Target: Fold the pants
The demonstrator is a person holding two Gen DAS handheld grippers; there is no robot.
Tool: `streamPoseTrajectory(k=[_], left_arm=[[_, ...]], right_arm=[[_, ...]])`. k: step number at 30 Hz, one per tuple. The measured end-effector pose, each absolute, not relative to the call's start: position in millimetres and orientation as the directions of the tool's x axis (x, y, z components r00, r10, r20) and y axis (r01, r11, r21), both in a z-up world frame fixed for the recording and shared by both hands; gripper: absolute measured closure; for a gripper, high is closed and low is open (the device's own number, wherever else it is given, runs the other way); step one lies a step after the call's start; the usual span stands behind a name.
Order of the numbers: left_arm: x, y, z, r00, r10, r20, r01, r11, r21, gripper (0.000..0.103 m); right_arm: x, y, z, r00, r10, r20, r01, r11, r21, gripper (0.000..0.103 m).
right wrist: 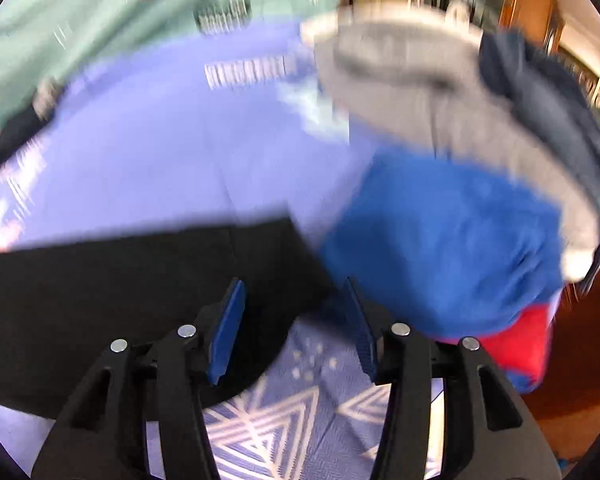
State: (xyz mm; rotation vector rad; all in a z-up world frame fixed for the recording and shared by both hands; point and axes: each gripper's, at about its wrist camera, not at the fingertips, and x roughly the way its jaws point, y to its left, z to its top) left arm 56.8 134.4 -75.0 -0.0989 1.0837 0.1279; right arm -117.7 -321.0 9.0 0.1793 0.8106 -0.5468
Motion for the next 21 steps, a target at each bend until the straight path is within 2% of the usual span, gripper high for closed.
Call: streamPoseTrajectory(k=[3,5,7,10,15,21], left_arm=[[57.9,134.4,-70.4,0.476,0.027,-0.879,-0.151,0.987,-0.052,0.006],[58.7,131.1,-69.1,0.480,0.023,-0.877,-0.144,0.988,-0.053,0.006],[57.9,127.9,-67.5,0.483,0.019,-0.875,-0.133,0.990,-0.052,0.006],[55.9,125.9,-67.2,0.485,0.013,-0.874,-0.129,0.990,-0.057,0.006],[49.8,128.6,-68.9,0.484,0.007,-0.875,-0.130,0.990,-0.064,0.006],[53.2,133.8,-73.1,0.481,-0.011,-0.877,-0.138,0.987,-0.088,0.006]], right_arm=[[-95.1,-299.3,11.0,0.632,-0.260,-0.730,0.401,0.916,0.021,0.054],[-64.3,-276.2,-2.0,0.645,-0.110,-0.756,0.283,0.954,0.102,0.060],[-32.3,-249.6,-11.3,0.642,-0.026,-0.766,0.175,0.978,0.114,0.068],[17.6,-204.6,-30.5,0.580,0.136,-0.803,0.013,0.984,0.176,0.074],[68.9,-142.3,-56.1,0.459,0.349,-0.817,-0.203,0.936,0.286,0.073],[75.9,-128.3,-63.0,0.449,0.282,-0.848,-0.295,0.942,0.157,0.073]])
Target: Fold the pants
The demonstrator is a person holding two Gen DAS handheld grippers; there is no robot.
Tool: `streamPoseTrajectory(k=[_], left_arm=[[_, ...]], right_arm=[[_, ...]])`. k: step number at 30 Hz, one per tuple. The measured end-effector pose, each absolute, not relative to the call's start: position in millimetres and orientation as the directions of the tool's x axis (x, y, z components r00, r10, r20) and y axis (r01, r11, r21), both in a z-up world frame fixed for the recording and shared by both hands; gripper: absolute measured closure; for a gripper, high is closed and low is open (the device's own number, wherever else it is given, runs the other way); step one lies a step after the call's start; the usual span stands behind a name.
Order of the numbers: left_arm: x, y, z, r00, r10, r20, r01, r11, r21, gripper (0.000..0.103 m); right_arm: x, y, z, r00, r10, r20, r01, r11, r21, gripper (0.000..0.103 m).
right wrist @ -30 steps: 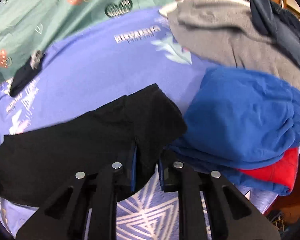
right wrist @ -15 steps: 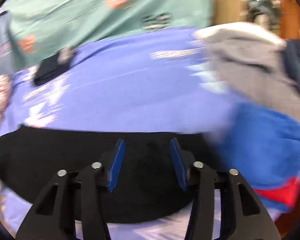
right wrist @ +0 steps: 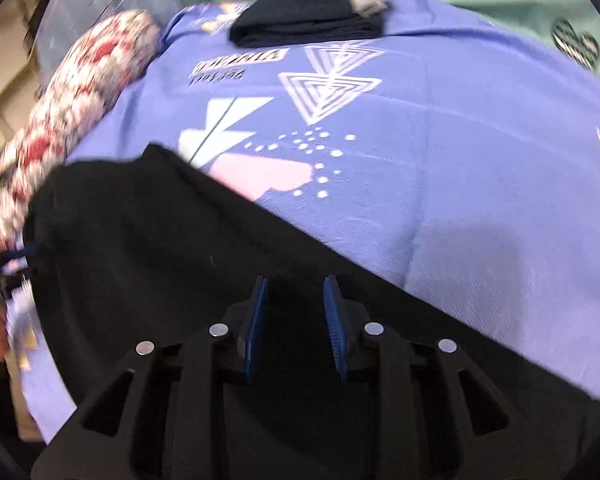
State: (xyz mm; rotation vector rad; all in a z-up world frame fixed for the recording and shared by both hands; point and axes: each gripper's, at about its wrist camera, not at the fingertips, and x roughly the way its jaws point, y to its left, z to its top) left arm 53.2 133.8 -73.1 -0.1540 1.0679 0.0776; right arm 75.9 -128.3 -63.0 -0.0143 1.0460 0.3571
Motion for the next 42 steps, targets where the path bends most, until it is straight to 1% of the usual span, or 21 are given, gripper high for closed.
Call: streamPoseTrajectory(k=[3,6,9,11,12,13,15,17,18,21,22,23,24,25,26,29,31,34,37,42], left_arm=[[56.3,129.0,-76.0,0.476,0.008,-0.880,-0.130,0.990,-0.062,0.006],[58.1,125.6,-79.0,0.472,0.011,-0.882,-0.124,0.991,-0.054,0.006],[58.2,125.3,-80.5,0.473,0.011,-0.881,-0.123,0.991,-0.053,0.005],[58.9,126.4,-80.9,0.473,0.008,-0.881,-0.120,0.991,-0.056,0.005],[59.5,126.6,-80.9,0.472,0.007,-0.882,-0.117,0.992,-0.055,0.005],[60.0,126.9,-80.5,0.470,0.007,-0.882,-0.115,0.992,-0.053,0.005],[59.3,126.8,-78.4,0.474,0.002,-0.881,-0.117,0.991,-0.061,0.005],[60.0,127.1,-78.7,0.474,-0.003,-0.880,-0.118,0.991,-0.067,0.005],[61.3,126.2,-80.3,0.471,0.005,-0.882,-0.118,0.991,-0.057,0.005],[62.9,119.8,-82.6,0.465,0.041,-0.884,-0.114,0.993,-0.014,0.004],[63.2,118.5,-83.5,0.462,0.047,-0.886,-0.114,0.994,-0.007,0.004],[62.6,118.2,-83.0,0.464,0.050,-0.884,-0.113,0.994,-0.003,0.004],[61.3,118.9,-81.5,0.466,0.049,-0.883,-0.111,0.994,-0.004,0.004],[60.4,119.6,-80.2,0.466,0.043,-0.884,-0.108,0.994,-0.009,0.004],[59.2,121.1,-79.1,0.466,0.034,-0.884,-0.106,0.994,-0.018,0.004],[55.3,125.6,-75.2,0.474,0.013,-0.881,-0.103,0.994,-0.041,0.004],[54.8,126.1,-75.2,0.476,0.009,-0.879,-0.102,0.994,-0.045,0.004],[57.6,121.6,-79.4,0.471,0.030,-0.881,-0.103,0.994,-0.021,0.004],[59.3,117.7,-81.0,0.471,0.048,-0.881,-0.115,0.993,-0.007,0.004],[59.3,117.7,-81.1,0.465,0.053,-0.884,-0.122,0.993,-0.004,0.004]], right_arm=[[76.8,-127.7,-64.5,0.444,0.283,-0.850,-0.319,0.937,0.145,0.072],[74.8,-119.1,-66.7,0.440,0.262,-0.859,-0.367,0.926,0.095,0.072],[74.9,-112.0,-69.3,0.406,0.286,-0.868,-0.407,0.907,0.109,0.073],[75.5,-109.4,-70.5,0.409,0.261,-0.874,-0.416,0.906,0.076,0.080],[77.3,-111.8,-70.3,0.410,0.252,-0.876,-0.404,0.912,0.074,0.096],[77.7,-114.6,-68.1,0.417,0.258,-0.871,-0.391,0.916,0.084,0.099],[79.0,-119.5,-58.7,0.474,0.250,-0.844,-0.364,0.929,0.071,0.100],[84.5,-128.2,-49.6,0.505,0.270,-0.820,-0.329,0.938,0.107,0.100],[87.5,-128.4,-51.0,0.504,0.265,-0.822,-0.323,0.941,0.105,0.100],[92.5,-115.2,-74.4,0.485,0.193,-0.853,-0.337,0.941,0.022,0.100],[92.1,-114.3,-73.4,0.485,0.183,-0.855,-0.339,0.941,0.010,0.101],[92.8,-117.7,-69.4,0.481,0.192,-0.856,-0.327,0.945,0.028,0.100],[93.0,-122.4,-65.7,0.478,0.202,-0.855,-0.310,0.949,0.050,0.092],[89.9,-133.0,-58.2,0.500,0.199,-0.843,-0.276,0.959,0.063,0.079],[83.8,-146.1,-49.5,0.540,0.171,-0.824,-0.233,0.971,0.049,0.076],[66.1,-187.7,-40.1,0.568,0.103,-0.816,-0.144,0.989,0.024,0.075],[53.0,-224.7,-41.8,0.559,0.058,-0.827,-0.064,0.998,0.027,0.075],[34.7,-265.3,-50.4,0.524,0.002,-0.852,0.009,1.000,0.008,0.075],[18.4,-278.6,-55.2,0.509,0.025,-0.860,0.001,1.000,0.029,0.075],[14.2,-266.0,-59.7,0.500,0.075,-0.863,-0.084,0.996,0.038,0.075]])
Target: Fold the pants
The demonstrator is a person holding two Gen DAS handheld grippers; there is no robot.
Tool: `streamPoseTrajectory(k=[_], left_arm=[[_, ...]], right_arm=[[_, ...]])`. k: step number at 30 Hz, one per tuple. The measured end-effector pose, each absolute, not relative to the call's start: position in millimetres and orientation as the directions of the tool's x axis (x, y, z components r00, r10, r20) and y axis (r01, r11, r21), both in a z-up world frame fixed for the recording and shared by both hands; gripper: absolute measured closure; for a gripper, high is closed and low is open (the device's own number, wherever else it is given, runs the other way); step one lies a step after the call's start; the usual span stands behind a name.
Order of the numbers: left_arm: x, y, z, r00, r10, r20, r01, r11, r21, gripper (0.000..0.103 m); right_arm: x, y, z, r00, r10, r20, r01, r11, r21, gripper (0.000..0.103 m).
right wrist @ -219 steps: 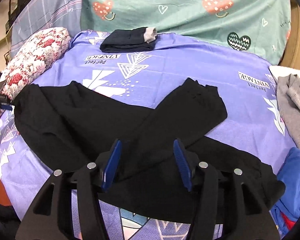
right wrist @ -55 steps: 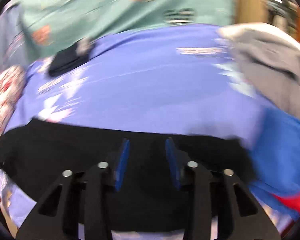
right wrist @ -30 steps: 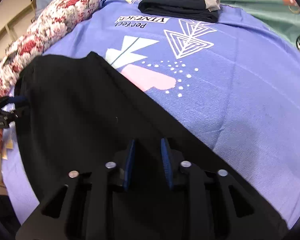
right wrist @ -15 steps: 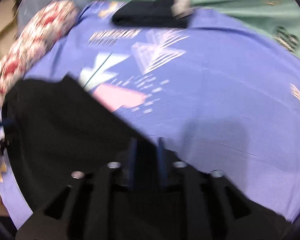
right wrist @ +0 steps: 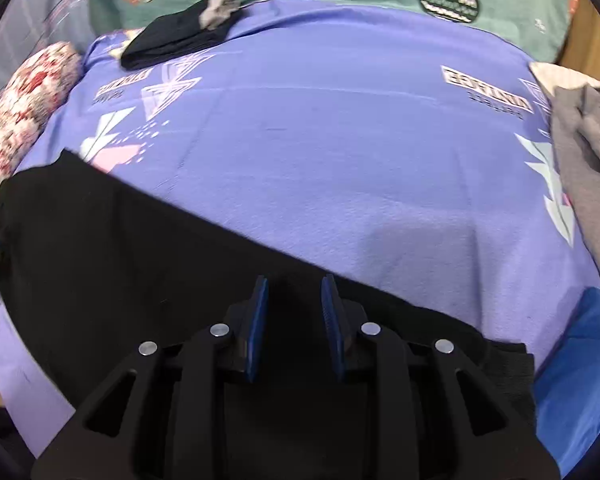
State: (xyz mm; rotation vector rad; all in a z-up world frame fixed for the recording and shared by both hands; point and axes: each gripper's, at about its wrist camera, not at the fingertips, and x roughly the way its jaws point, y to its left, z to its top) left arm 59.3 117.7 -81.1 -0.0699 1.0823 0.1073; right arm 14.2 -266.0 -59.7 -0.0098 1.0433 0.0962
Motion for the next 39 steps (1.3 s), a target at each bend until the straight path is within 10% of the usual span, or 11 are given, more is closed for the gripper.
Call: streamPoseTrajectory(k=[19,22,29,39], left_arm=[[64.3,119.8,-83.4,0.454,0.049,-0.889,-0.141,0.990,-0.017,0.002],[65.9,119.8,-83.0,0.448,0.051,-0.893,-0.145,0.989,-0.016,0.002],[67.8,119.8,-78.7,0.438,0.049,-0.897,-0.152,0.988,-0.021,0.002],[68.8,118.1,-46.1,0.511,0.121,-0.851,-0.134,0.989,0.060,0.002]], right_arm=[[38.0,-242.6,-66.8,0.459,0.120,-0.880,-0.270,0.963,-0.009,0.074],[34.9,-237.7,-66.3,0.451,0.122,-0.884,-0.287,0.958,-0.014,0.098],[37.0,-236.5,-58.4,0.540,0.018,-0.841,-0.202,0.973,-0.109,0.103],[8.5,-283.0,-44.7,0.576,0.023,-0.817,-0.045,0.999,-0.003,0.078]])
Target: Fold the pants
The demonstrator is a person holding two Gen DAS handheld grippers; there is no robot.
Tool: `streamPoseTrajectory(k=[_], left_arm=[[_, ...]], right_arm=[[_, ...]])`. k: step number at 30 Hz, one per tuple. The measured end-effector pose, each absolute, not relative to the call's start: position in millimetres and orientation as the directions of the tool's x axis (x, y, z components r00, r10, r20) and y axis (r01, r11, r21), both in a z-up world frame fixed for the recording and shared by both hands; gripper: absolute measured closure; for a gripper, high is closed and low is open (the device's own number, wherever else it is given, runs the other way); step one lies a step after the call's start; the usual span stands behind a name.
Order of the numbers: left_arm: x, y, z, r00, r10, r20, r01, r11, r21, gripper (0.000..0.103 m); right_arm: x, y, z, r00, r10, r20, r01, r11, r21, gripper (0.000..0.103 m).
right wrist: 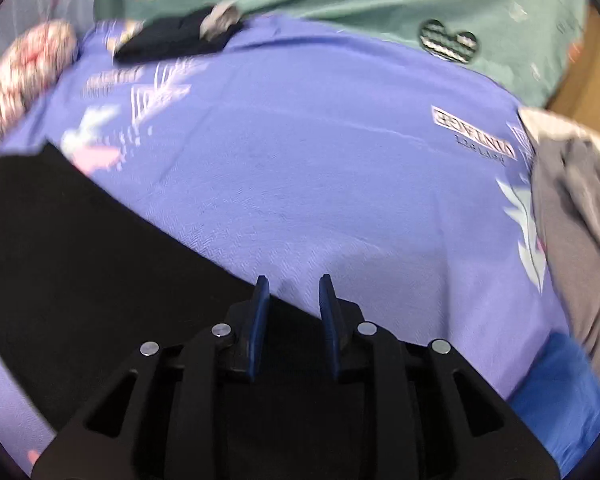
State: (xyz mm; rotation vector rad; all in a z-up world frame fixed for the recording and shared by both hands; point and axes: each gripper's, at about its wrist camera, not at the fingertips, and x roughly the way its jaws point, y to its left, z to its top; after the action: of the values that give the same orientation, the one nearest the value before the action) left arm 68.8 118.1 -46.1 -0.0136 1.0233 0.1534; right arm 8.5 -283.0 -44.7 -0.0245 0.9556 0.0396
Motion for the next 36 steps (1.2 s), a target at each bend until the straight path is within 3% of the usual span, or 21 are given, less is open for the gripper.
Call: streamPoseTrajectory(k=[6,8,11,13,15,19,26,33,35,36], left_arm=[[96.0,129.9,-74.1,0.432,0.169,-0.886,-0.145,0.983,0.117,0.002],[100.2,136.1,-82.7,0.407,0.165,-0.899,-0.163,0.981,0.107,0.002],[95.4,142.0,-77.0,0.420,0.129,-0.899,-0.189,0.981,0.052,0.002],[90.0,143.8,-71.6,0.436,0.112,-0.893,-0.198,0.980,0.026,0.002],[84.1,146.1,-59.0,0.483,0.081,-0.872,-0.193,0.981,-0.016,0.002],[75.5,150.6,-45.0,0.539,0.071,-0.840,-0.188,0.982,-0.037,0.002],[67.8,161.7,-69.3,0.486,0.012,-0.874,-0.184,0.979,-0.089,0.002],[63.4,168.0,-75.1,0.504,-0.040,-0.863,-0.159,0.978,-0.138,0.002],[63.3,168.8,-75.8,0.507,-0.048,-0.861,-0.154,0.977,-0.145,0.002],[63.7,169.1,-76.0,0.506,-0.049,-0.861,-0.152,0.978,-0.145,0.002]], right_arm=[[-18.1,-329.1,-66.6,0.536,0.019,-0.844,0.107,0.990,0.090,0.080],[-17.0,-320.1,-55.9,0.566,-0.049,-0.823,0.147,0.988,0.042,0.077],[-1.2,-284.6,-36.4,0.629,0.021,-0.777,0.067,0.994,0.081,0.074],[20.5,-249.7,-28.6,0.641,0.124,-0.758,-0.015,0.989,0.149,0.059],[42.9,-214.5,-25.7,0.635,0.209,-0.744,-0.100,0.977,0.189,0.054],[99.7,-120.0,-30.7,0.581,0.338,-0.740,-0.265,0.939,0.221,0.050],[180.0,-13.1,-64.8,0.449,0.405,-0.797,-0.350,0.900,0.261,0.050],[199.3,19.5,-76.3,0.387,0.432,-0.814,-0.363,0.884,0.297,0.050],[198.3,31.6,-79.1,0.382,0.393,-0.836,-0.401,0.886,0.233,0.054],[197.5,35.2,-79.0,0.381,0.387,-0.840,-0.419,0.882,0.216,0.064]])
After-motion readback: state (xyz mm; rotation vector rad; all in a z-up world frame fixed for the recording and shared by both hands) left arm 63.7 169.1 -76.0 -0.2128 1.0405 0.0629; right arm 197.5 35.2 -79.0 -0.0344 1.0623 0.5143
